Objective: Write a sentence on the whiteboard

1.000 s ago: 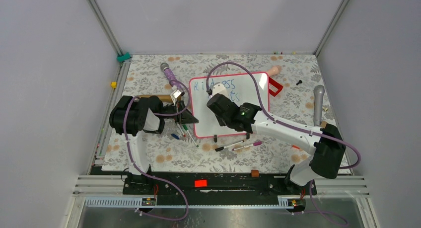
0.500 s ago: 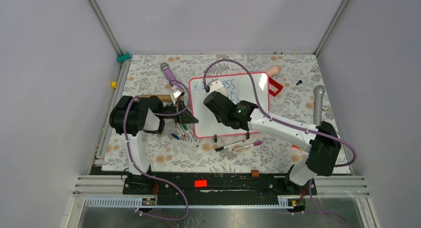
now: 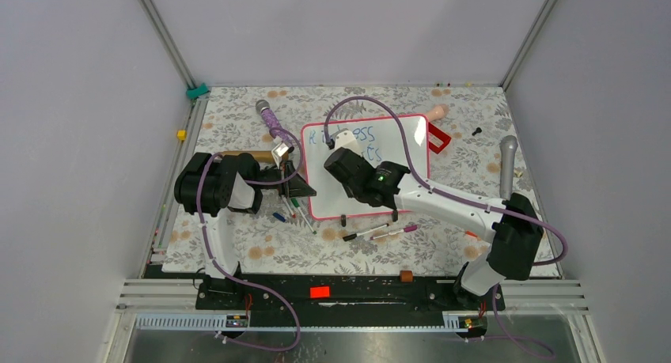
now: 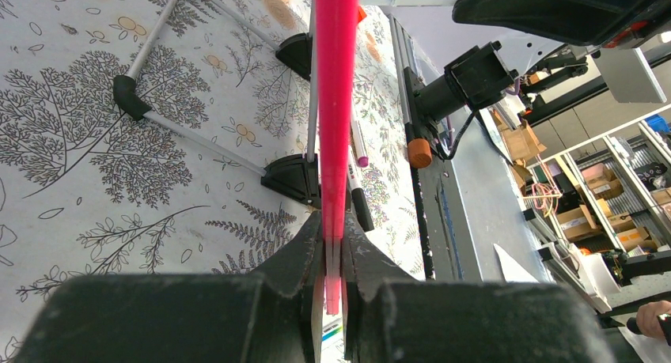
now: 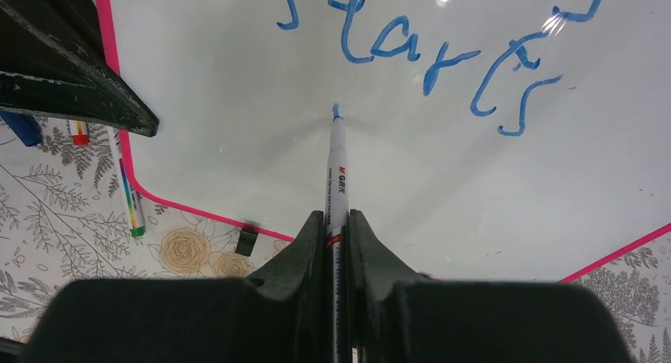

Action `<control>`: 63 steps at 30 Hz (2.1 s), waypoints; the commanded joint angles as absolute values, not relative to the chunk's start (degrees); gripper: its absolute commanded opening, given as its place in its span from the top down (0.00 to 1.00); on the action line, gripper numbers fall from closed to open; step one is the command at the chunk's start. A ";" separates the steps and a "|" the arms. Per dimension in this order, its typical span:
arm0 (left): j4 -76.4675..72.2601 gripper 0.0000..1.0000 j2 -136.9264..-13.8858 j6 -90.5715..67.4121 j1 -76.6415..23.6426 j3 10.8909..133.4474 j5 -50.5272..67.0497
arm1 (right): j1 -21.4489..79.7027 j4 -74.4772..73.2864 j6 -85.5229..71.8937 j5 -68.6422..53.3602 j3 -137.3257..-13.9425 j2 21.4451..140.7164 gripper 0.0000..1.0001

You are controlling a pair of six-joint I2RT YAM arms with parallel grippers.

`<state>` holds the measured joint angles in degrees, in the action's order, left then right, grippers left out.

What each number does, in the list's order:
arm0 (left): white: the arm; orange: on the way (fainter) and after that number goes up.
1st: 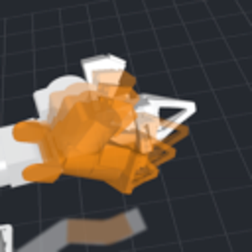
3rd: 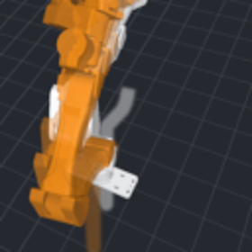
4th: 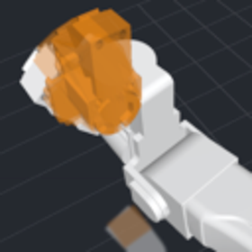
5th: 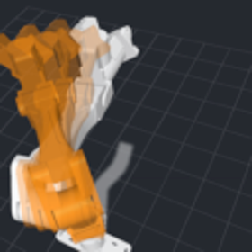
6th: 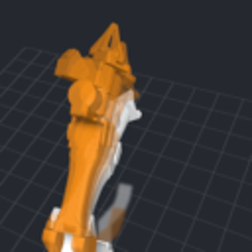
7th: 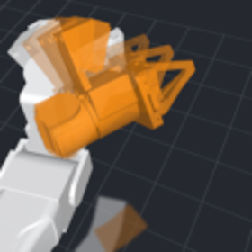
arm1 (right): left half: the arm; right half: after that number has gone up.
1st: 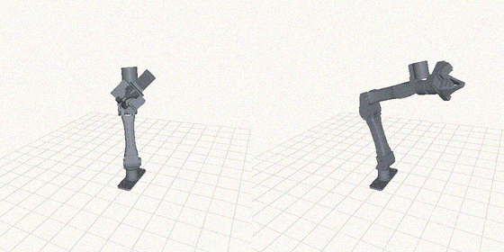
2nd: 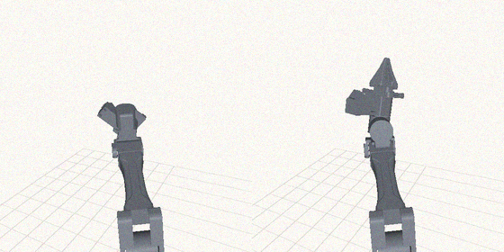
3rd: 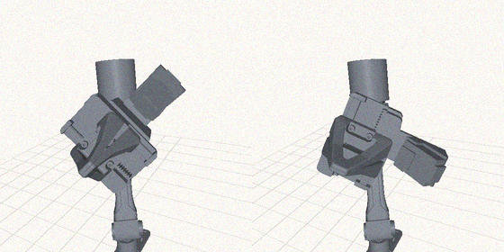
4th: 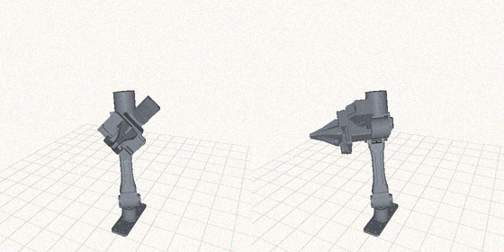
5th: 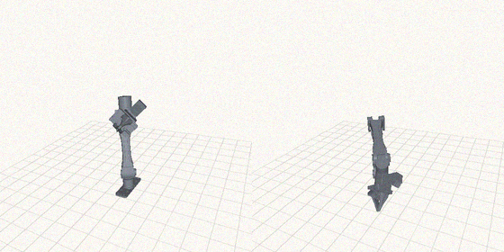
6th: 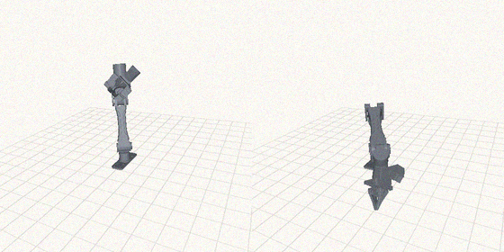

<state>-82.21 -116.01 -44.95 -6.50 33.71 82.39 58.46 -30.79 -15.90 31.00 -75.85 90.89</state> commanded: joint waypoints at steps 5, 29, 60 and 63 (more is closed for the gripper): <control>-84.62 1.00 -115.38 -44.21 -6.42 33.11 81.94 | 58.71 -31.99 -17.91 33.75 -74.92 88.79 1.00; -84.68 1.00 -115.22 -44.21 -6.41 33.21 82.07 | 58.18 -32.45 -18.03 35.06 -76.22 89.76 1.00; -84.64 1.00 -115.32 -44.17 -6.33 33.33 82.19 | 55.90 -32.35 -18.97 35.79 -76.00 86.90 1.00; -84.64 1.00 -115.35 -44.15 -6.33 33.38 82.23 | 55.85 -30.35 -18.90 35.36 -73.64 83.97 1.00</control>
<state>-82.41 -116.01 -44.97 -6.50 33.63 82.26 56.60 -33.58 -18.70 33.93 -75.61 89.19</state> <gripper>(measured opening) 0.080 0.155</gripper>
